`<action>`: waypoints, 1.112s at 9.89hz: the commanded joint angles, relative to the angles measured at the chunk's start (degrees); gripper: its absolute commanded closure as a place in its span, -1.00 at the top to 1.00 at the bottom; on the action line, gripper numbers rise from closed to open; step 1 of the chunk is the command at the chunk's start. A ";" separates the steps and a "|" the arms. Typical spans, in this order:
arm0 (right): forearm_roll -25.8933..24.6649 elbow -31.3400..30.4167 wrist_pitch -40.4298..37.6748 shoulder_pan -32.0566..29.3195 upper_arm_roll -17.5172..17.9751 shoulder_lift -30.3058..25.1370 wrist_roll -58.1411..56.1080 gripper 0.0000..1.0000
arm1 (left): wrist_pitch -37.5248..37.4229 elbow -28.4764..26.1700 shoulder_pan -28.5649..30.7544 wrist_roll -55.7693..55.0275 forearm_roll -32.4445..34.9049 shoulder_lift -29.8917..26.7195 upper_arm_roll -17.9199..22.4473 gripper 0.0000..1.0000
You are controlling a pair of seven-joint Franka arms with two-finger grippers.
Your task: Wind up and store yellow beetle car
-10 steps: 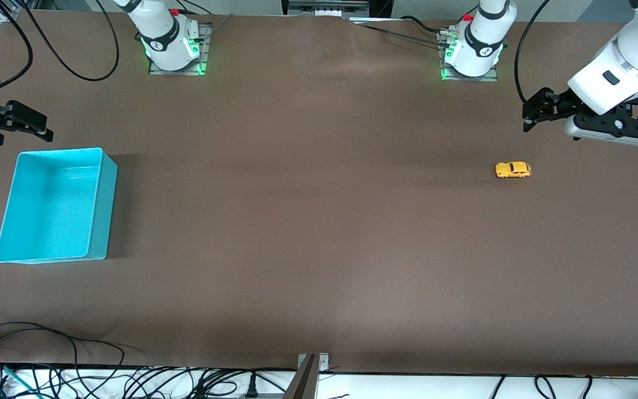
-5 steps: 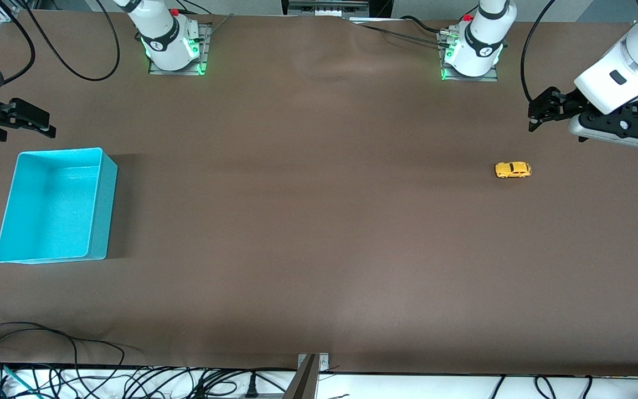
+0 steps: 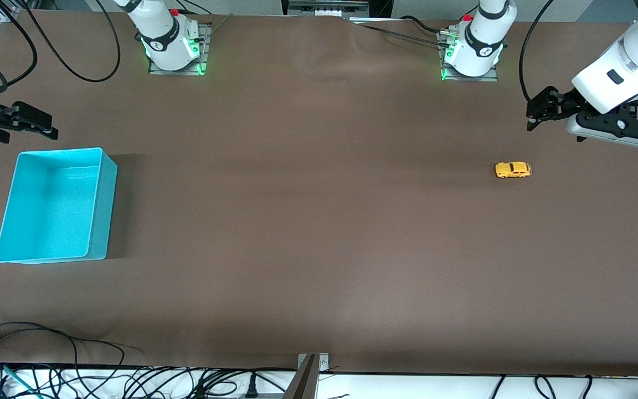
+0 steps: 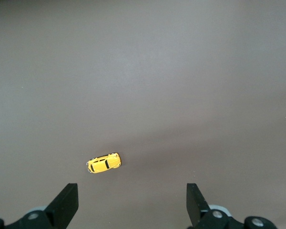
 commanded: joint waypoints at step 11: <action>-0.37 3.51 0.10 0.20 -0.01 0.53 -0.48 1.00 | -1.08 0.49 -0.29 1.23 -0.70 1.07 2.03 1.00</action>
